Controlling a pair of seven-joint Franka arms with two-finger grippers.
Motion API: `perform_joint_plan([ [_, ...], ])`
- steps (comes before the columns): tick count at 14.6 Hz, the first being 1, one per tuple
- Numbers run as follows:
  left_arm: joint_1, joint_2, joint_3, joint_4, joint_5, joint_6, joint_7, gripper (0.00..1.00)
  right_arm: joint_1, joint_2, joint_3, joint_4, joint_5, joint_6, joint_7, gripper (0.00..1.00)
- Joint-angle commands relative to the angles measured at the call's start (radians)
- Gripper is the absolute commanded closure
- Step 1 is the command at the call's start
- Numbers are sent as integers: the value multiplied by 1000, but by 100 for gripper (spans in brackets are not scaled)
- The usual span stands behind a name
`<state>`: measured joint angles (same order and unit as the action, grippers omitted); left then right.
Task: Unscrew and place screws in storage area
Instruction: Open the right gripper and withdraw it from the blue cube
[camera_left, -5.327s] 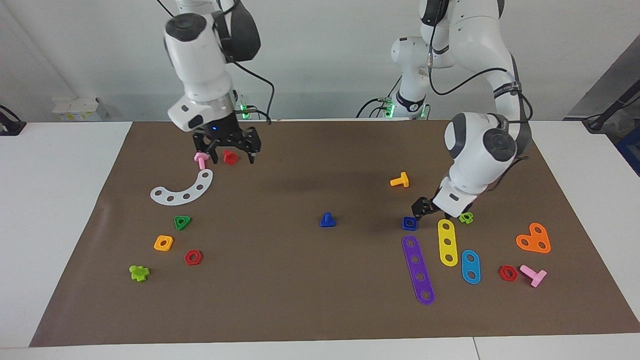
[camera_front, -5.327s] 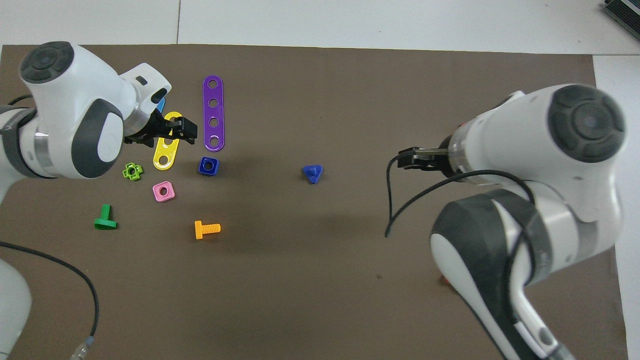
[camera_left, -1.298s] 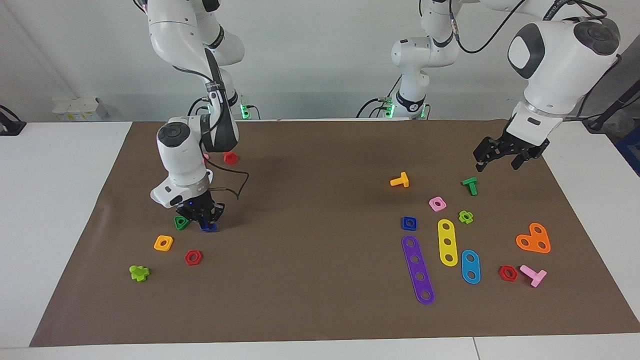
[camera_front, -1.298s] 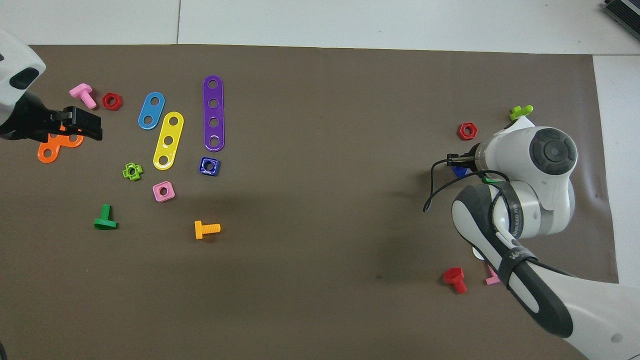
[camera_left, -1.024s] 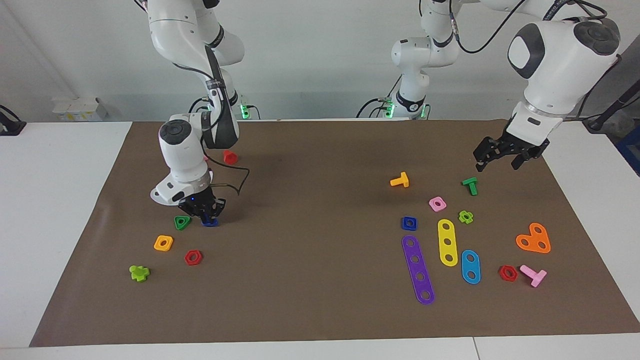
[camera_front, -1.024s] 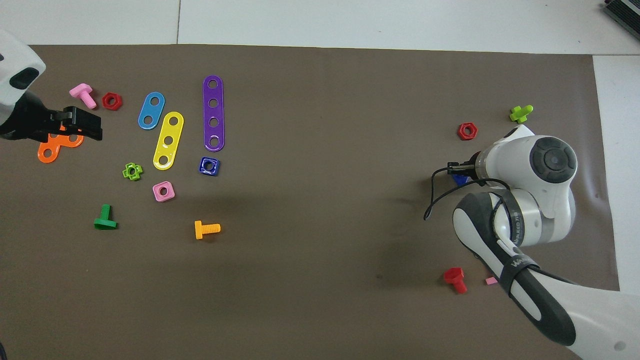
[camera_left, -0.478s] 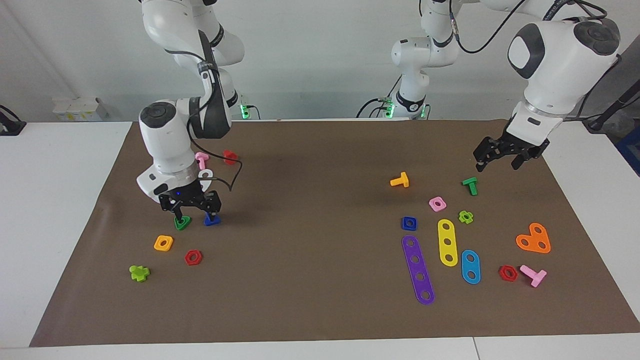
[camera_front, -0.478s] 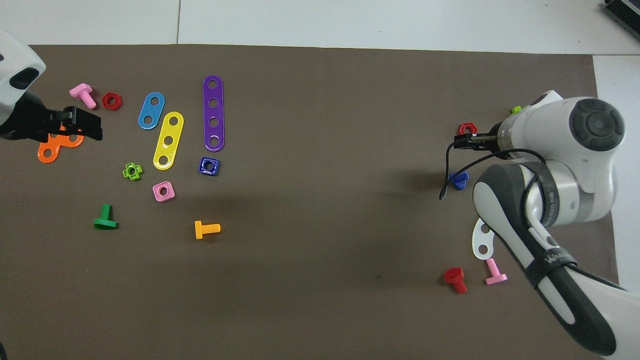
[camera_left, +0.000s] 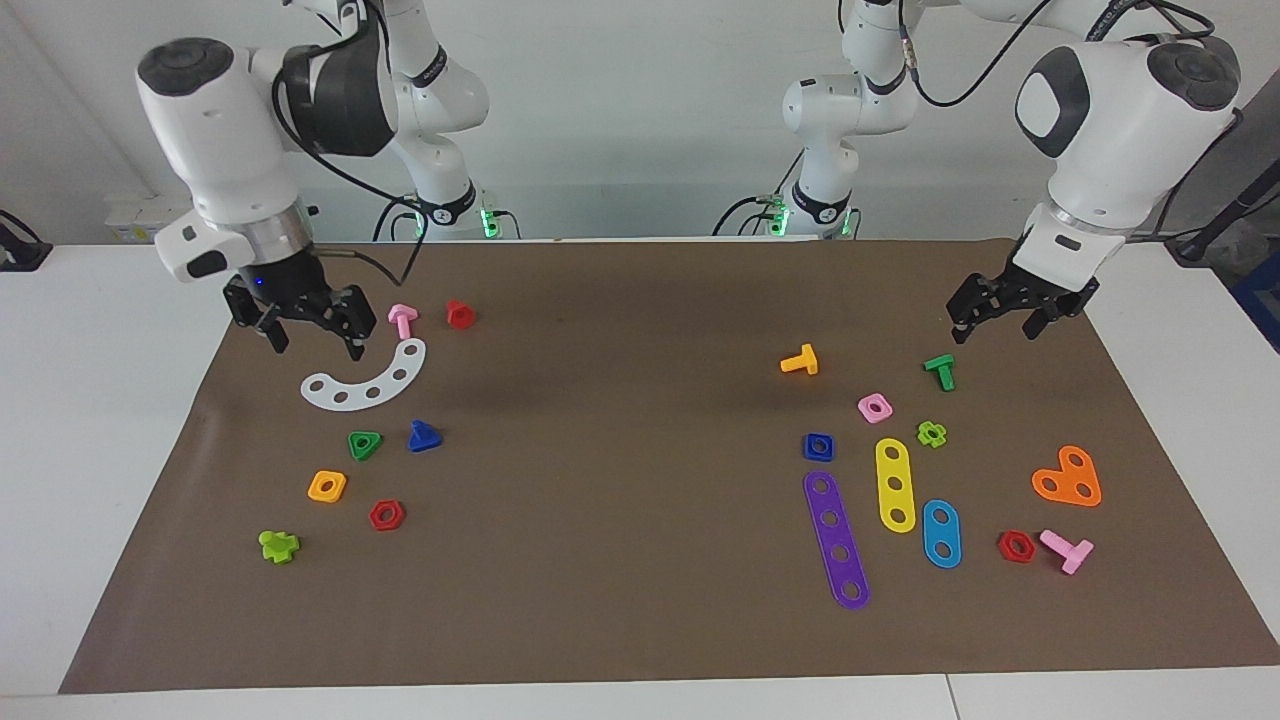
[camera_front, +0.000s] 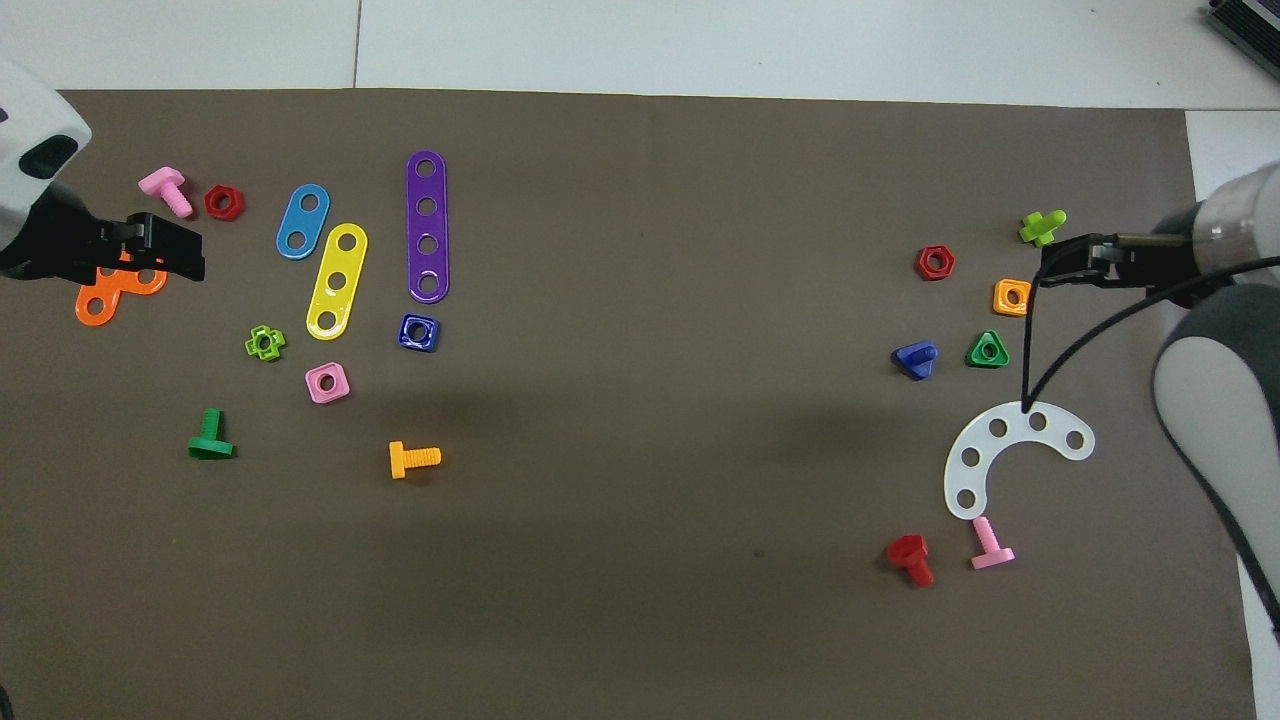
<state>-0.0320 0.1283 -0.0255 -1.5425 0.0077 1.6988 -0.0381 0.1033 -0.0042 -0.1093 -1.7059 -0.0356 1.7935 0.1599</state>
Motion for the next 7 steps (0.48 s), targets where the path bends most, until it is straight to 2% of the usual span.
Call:
perform_joint_plan([
  [1,4,-35,-2,-42,20,21,-2,0,-49,-46,0,47,42,-136,-11,0],
  [3,4,-35,-2,-41,20,21,-2,0,-51,-46,-1,103,30,-224,-13,0],
  [7,4,-35,-2,-42,20,21,-3,0,-47,-46,5,104,23,-249,-22,0],
])
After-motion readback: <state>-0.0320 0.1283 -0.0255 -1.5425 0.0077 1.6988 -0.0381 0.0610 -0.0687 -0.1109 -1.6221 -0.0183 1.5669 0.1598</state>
